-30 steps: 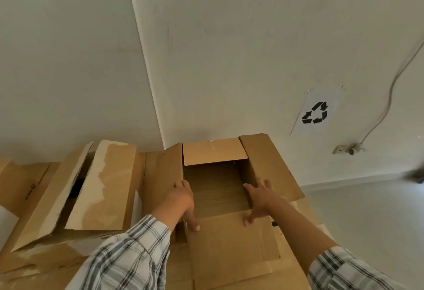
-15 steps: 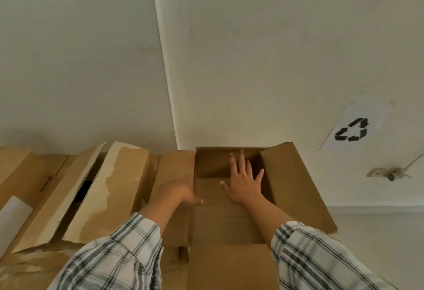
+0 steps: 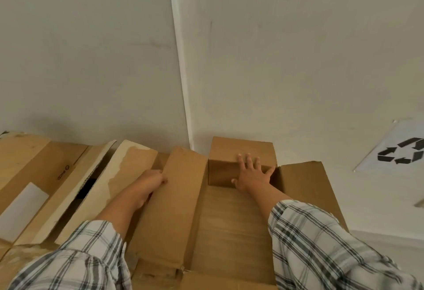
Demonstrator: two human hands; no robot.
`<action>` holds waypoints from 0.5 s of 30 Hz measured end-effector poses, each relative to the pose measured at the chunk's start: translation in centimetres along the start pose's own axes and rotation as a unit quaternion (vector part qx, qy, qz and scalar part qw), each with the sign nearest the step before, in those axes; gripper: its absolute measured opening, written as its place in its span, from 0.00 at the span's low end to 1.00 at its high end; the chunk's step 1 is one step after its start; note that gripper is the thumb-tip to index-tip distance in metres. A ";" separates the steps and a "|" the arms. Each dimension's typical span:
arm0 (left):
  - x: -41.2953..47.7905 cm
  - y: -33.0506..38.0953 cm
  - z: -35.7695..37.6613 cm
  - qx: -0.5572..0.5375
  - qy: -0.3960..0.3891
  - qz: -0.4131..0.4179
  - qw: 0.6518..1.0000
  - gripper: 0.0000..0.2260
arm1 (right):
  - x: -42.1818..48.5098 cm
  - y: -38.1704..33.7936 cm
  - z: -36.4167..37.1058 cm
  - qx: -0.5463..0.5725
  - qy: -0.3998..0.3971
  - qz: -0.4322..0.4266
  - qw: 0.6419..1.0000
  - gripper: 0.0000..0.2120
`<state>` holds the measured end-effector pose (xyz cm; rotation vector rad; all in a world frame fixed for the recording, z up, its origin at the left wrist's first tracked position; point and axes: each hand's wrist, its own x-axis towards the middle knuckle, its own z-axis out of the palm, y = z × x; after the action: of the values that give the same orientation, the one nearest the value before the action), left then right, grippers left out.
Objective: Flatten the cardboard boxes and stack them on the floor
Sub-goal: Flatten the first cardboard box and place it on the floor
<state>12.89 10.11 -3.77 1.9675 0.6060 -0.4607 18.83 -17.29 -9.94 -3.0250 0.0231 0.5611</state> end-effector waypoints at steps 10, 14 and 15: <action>-3.9 5.7 0.9 -0.126 -0.129 0.076 0.981 0.06 | -9.4 -6.4 -7.7 0.148 0.087 -0.124 0.977 0.39; -6.8 9.9 2.7 -0.168 -0.175 0.076 0.967 0.12 | -18.7 -8.6 -10.7 0.087 0.129 -0.138 0.978 0.44; -7.4 11.0 3.1 -0.172 -0.182 0.084 0.964 0.12 | -20.7 -8.5 -11.0 0.054 0.129 -0.126 0.982 0.47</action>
<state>13.31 1.45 6.73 1.5372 0.2596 -0.5526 3.65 -9.45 8.21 -2.9089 -0.3012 0.1404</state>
